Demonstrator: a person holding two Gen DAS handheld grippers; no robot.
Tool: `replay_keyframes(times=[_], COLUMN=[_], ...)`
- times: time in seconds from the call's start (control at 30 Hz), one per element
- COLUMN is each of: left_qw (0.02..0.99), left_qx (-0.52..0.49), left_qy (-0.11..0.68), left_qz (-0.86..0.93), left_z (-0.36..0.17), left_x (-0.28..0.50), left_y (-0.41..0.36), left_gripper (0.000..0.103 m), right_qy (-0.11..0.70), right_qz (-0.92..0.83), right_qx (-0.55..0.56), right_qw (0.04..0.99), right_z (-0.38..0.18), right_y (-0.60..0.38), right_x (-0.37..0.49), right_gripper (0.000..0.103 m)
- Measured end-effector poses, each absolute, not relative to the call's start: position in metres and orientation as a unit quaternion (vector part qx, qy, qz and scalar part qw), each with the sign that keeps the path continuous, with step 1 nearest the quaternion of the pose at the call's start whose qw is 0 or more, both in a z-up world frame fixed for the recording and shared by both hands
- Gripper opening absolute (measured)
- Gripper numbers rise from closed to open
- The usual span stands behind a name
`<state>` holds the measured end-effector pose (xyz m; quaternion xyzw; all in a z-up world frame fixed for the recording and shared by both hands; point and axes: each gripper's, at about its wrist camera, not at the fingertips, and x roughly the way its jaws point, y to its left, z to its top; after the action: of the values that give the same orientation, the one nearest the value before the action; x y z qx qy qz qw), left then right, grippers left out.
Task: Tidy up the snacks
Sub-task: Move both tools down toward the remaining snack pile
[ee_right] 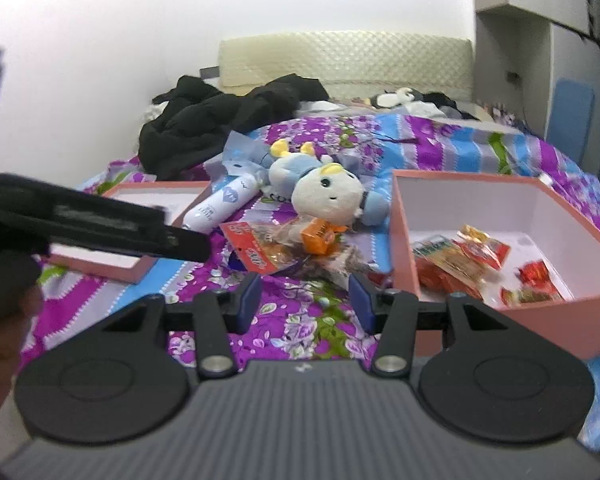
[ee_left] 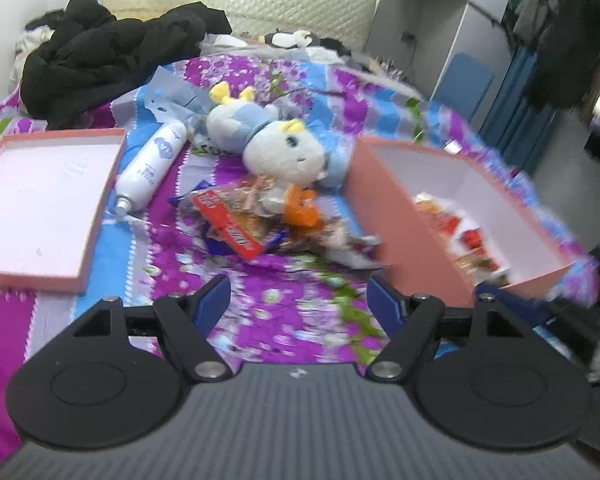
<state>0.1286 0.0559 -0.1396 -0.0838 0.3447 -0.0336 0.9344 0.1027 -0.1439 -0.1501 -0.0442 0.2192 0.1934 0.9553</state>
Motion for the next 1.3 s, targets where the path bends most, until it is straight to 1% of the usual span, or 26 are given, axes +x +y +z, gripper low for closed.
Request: replay_keyframes(times=[0.1,0.33,0.5,0.67,0.73,0.87,0.93,1.0,1.03,1.07,1.13,1.17,1.2,1.3], left_qw=[0.927,0.907,0.901,0.899,0.896,0.885,0.879,0.87,0.866,0.862,0.858,0.857,0.854,0.856], left_qx=[-0.071,-0.136,-0.193,-0.209,-0.214,-0.238,-0.247,-0.266,-0.278,-0.288,-0.294,-0.299,-0.308,-0.309], left_qy=[0.368,0.398,0.39,0.384,0.39,0.4,0.408,0.414,0.415,0.418,0.421,0.421,0.42,0.413], left_qz=[-0.011,-0.01,-0.011,-0.004,0.001,0.001,0.005,0.009,0.009,0.007,0.002,0.004,0.001,-0.004], left_z=[-0.168,-0.215,-0.225,-0.226,-0.23,-0.242,-0.25,-0.258,-0.261,-0.263,-0.265,-0.266,-0.266,-0.262], left_x=[0.153,0.207,0.242,0.277,0.286,0.301,0.307,0.311,0.312,0.314,0.315,0.315,0.315,0.313], left_y=[0.068,0.103,0.122,0.134,0.138,0.145,0.147,0.151,0.153,0.154,0.155,0.155,0.157,0.157], left_gripper=[0.079,0.079,0.078,0.077,0.068,0.061,0.053,0.048,0.042,0.038,0.022,0.017,0.011,0.008], right_qy=[0.223,0.224,0.235,0.242,0.246,0.258,0.267,0.273,0.275,0.276,0.283,0.288,0.29,0.289], right_qz=[0.194,0.168,0.14,0.119,0.111,0.102,0.101,0.1,0.098,0.097,0.096,0.1,0.102,0.107], right_qx=[-0.063,-0.113,-0.159,-0.199,-0.223,-0.264,-0.276,-0.285,-0.29,-0.293,-0.289,-0.284,-0.283,-0.289], right_qw=[0.953,0.954,0.949,0.942,0.937,0.924,0.918,0.913,0.912,0.91,0.909,0.909,0.909,0.906], right_z=[-0.164,-0.195,-0.222,-0.239,-0.246,-0.258,-0.264,-0.268,-0.269,-0.27,-0.27,-0.269,-0.268,-0.266], right_y=[-0.127,-0.096,-0.084,-0.08,-0.077,-0.073,-0.071,-0.07,-0.069,-0.069,-0.07,-0.071,-0.072,-0.069], right_x=[0.118,0.163,0.202,0.23,0.237,0.248,0.252,0.255,0.256,0.257,0.259,0.26,0.261,0.259], right_gripper=[0.051,0.051,0.05,0.049,0.049,0.049,0.049,0.048,0.042,0.039,0.028,0.025,0.02,0.018])
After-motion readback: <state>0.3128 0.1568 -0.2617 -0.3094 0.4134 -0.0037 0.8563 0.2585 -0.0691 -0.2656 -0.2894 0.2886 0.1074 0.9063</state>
